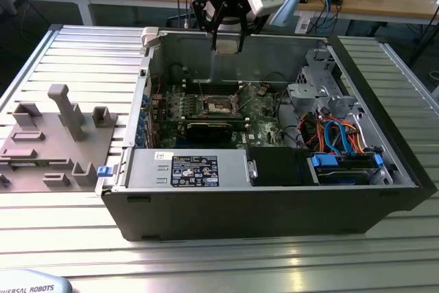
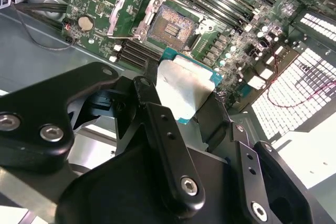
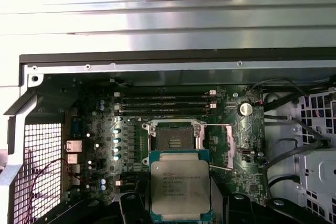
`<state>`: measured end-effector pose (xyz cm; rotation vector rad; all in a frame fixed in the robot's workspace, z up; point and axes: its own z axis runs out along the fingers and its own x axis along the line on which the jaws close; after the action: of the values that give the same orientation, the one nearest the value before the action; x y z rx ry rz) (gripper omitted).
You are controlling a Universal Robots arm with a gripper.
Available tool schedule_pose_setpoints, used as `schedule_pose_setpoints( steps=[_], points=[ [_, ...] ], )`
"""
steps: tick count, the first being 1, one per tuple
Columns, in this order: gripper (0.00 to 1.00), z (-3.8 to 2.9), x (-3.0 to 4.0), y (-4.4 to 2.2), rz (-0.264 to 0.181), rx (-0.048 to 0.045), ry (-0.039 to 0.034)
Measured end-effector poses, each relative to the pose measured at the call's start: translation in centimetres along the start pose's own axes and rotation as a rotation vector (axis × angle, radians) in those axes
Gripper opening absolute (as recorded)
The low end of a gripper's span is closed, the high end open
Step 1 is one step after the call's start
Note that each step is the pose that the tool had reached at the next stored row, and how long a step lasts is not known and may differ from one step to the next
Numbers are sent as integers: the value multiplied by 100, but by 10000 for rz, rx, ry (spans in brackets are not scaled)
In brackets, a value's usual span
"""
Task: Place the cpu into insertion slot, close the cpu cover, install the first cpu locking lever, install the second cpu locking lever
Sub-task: 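Place the cpu into insertion slot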
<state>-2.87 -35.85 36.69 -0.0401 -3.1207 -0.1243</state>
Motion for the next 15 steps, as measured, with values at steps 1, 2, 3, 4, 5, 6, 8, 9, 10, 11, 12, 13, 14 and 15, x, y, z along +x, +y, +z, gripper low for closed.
schedule_pose_setpoints(
  steps=[1, 2, 3, 4, 5, 6, 8, 9, 10, 11, 12, 13, 14, 15],
  points=[
    [54, 4, 0, 0, 0, 0, 0],
    [54, 6, 0, 0, 0, 0, 0],
    [54, 8, 0, -1, 0, -1, -1],
    [54, 10, 0, -1, 0, -1, 0],
    [54, 14, 0, -1, 0, -1, 0],
    [54, 16, 0, -1, 0, -1, -1],
    [54, 20, 0, -2, 0, -1, 0],
    [54, 21, 0, -2, 0, -1, -1],
    [54, 23, 0, -2, 0, -1, 0],
    [54, 25, 0, -2, 0, -1, 0],
    [54, 27, -1, -2, 0, -1, -1],
    [54, 29, -1, -2, 0, -2, -1],
    [54, 33, -1, -2, 0, -2, -1],
    [54, 36, -1, -3, 0, -1, -1]
  ],
)
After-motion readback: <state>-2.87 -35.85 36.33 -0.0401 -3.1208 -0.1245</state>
